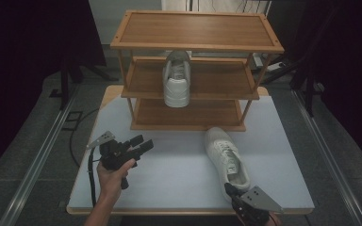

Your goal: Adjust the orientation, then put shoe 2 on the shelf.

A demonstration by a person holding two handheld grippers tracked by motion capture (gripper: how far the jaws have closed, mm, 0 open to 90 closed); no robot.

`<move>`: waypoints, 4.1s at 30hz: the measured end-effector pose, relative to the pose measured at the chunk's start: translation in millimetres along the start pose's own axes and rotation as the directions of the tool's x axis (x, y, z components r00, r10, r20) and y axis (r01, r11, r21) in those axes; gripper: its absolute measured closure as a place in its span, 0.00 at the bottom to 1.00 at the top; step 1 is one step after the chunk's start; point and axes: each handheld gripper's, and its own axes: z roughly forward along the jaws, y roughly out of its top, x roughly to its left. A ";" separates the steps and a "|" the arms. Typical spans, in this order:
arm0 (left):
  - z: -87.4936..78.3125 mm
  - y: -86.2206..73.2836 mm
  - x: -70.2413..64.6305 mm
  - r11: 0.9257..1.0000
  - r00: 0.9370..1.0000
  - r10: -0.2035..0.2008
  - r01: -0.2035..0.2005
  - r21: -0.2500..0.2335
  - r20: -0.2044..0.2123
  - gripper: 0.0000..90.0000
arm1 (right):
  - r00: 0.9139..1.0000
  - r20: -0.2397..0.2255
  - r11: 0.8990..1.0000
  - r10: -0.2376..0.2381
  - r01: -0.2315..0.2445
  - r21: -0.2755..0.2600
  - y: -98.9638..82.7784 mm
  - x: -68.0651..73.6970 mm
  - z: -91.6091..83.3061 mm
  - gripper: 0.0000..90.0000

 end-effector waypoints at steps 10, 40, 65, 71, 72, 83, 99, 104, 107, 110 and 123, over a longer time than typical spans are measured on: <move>-5.6 -10.0 4.3 1.000 1.000 -0.023 0.023 -0.001 0.002 0.42 | 0.995 -0.100 0.997 0.005 -0.012 -0.074 11.6 -6.2 -4.7 0.68; -11.0 -21.7 3.8 0.998 0.998 -0.058 0.058 0.018 -0.002 0.41 | 0.990 -0.129 0.998 0.053 -0.058 -0.035 50.1 -108.9 48.6 0.49; -12.3 -26.7 8.9 0.995 0.995 -0.095 0.094 0.022 0.007 0.41 | 0.978 -0.024 0.978 0.207 -0.207 0.024 23.2 -108.2 80.3 0.91; -13.8 -27.7 11.2 0.994 0.995 -0.104 0.104 0.022 0.003 0.41 | 0.962 -0.046 0.961 0.269 -0.271 -0.055 25.6 -102.0 67.1 0.92; -13.9 -27.9 10.8 0.994 0.995 -0.104 0.104 0.021 0.006 0.41 | 0.957 -0.055 0.955 0.284 -0.288 -0.069 26.9 -101.2 63.8 0.92; -14.4 -28.4 8.4 0.995 0.995 -0.099 0.098 0.024 0.010 0.41 | 0.918 -0.154 0.898 0.364 -0.390 -0.202 49.6 -92.4 30.5 0.91; -15.5 -27.4 8.0 0.994 0.994 -0.105 0.105 0.022 0.005 0.41 | 0.894 -0.199 0.839 0.401 -0.446 -0.312 72.6 -84.9 12.8 0.91; -15.4 -27.2 7.6 0.994 0.994 -0.106 0.106 0.021 0.008 0.42 | 0.888 -0.208 0.813 0.411 -0.460 -0.357 83.7 -83.6 10.4 0.91; -15.1 -27.6 8.0 0.994 0.994 -0.111 0.111 0.022 0.010 0.42 | 0.887 -0.216 0.799 0.408 -0.462 -0.386 95.1 -83.5 9.4 0.91; -15.5 -27.6 8.0 0.994 0.994 -0.110 0.110 0.020 0.010 0.42 | 0.889 -0.216 0.800 0.403 -0.457 -0.389 102.8 -83.4 10.2 0.91; -15.7 -27.3 9.6 0.994 0.994 -0.109 0.109 0.022 0.011 0.42 | 0.884 -0.183 0.797 0.430 -0.467 -0.383 139.4 -85.6 31.7 0.91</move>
